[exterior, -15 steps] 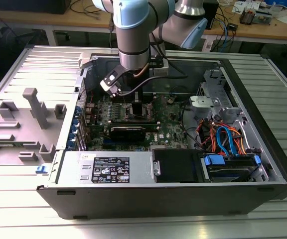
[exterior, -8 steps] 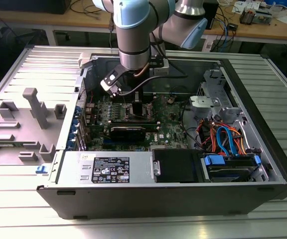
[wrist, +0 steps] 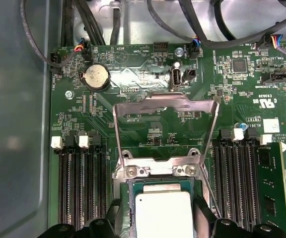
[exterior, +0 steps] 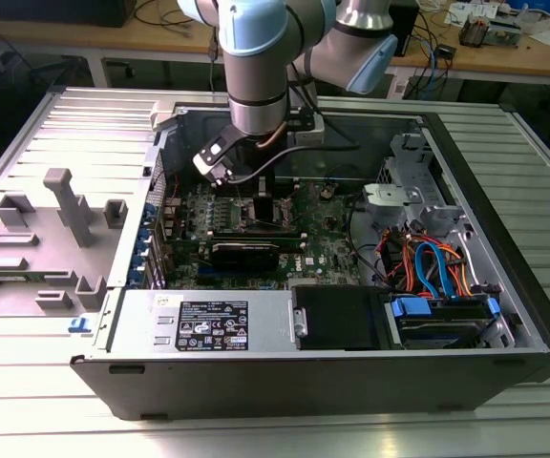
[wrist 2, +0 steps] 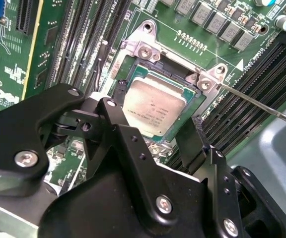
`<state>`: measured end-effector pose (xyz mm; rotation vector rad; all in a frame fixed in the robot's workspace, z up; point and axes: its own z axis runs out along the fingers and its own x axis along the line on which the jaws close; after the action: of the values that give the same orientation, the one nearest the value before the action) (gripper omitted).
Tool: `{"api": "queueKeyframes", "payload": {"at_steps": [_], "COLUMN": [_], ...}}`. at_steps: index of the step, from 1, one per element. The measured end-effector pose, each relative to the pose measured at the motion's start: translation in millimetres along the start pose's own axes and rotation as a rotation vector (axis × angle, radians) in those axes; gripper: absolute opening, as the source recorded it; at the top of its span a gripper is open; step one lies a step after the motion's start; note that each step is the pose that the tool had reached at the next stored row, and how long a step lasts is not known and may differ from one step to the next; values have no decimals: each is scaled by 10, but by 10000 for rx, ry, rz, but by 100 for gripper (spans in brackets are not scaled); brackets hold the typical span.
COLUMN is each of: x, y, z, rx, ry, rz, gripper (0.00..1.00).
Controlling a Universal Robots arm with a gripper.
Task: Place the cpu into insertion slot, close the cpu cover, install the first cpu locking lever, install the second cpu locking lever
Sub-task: 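Place the cpu into insertion slot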
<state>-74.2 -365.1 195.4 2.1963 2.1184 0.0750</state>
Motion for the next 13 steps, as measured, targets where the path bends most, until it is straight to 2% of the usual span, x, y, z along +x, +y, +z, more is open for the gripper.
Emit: {"api": "queueKeyframes", "payload": {"at_steps": [13], "x": [-1], "y": [-42], "z": [-11], "rx": [5], "ry": [-16], "rz": [123], "gripper": [67]}}
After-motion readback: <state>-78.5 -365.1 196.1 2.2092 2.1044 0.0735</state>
